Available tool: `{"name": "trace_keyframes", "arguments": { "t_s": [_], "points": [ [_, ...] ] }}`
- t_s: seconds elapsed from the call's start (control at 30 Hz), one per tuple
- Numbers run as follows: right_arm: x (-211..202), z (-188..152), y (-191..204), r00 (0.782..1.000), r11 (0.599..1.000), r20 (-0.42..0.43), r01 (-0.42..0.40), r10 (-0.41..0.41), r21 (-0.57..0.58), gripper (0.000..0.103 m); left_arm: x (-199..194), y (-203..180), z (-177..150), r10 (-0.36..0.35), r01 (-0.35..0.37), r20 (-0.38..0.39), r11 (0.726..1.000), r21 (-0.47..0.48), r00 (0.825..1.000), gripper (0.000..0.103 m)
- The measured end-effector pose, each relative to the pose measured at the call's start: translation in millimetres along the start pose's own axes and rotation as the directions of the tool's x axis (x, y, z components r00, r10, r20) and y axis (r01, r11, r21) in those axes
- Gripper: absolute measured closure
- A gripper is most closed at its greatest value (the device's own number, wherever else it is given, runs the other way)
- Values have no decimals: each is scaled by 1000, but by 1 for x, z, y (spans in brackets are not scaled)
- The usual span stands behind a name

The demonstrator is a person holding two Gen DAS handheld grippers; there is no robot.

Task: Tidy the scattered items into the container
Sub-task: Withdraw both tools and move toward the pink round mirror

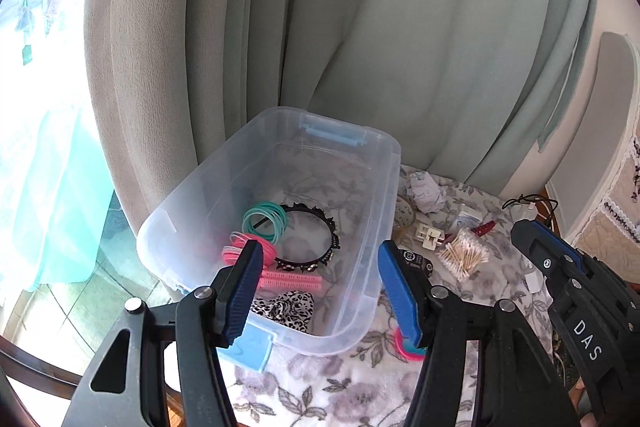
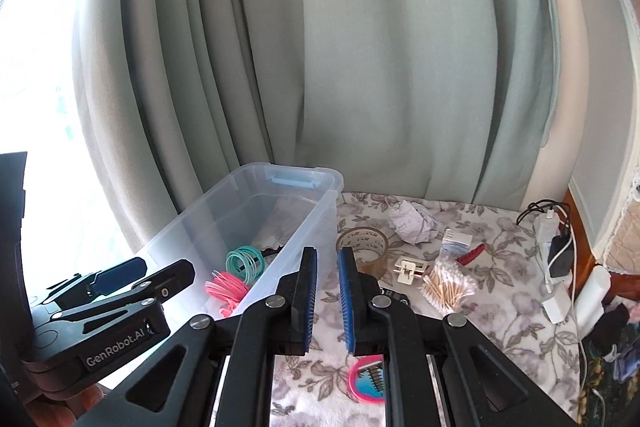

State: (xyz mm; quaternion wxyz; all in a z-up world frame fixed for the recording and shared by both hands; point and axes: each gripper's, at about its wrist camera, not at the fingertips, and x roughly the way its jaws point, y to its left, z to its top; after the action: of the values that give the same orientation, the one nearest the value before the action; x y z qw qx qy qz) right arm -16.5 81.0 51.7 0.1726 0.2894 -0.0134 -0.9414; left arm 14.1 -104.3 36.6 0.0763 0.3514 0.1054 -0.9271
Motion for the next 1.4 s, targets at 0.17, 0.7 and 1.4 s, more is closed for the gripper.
{"name": "trace_keyframes", "arguments": {
  "t_s": [0.17, 0.7, 1.4],
  "points": [
    [-17, -9, -16, 1000, 999, 6, 19, -19, 36, 90, -9, -16, -3, -48, 48, -2, 999, 10, 999, 42],
    [-40, -29, -68, 999, 987, -11, 42, -41, 156, 90, -1, -77, -20, -129, 131, -43, 990, 44, 991, 38],
    [-18, -85, -176, 983, 928, -164, 131, -77, 349, 50, 52, -116, -56, -159, 160, -47, 987, 11, 986, 38]
  ]
}}
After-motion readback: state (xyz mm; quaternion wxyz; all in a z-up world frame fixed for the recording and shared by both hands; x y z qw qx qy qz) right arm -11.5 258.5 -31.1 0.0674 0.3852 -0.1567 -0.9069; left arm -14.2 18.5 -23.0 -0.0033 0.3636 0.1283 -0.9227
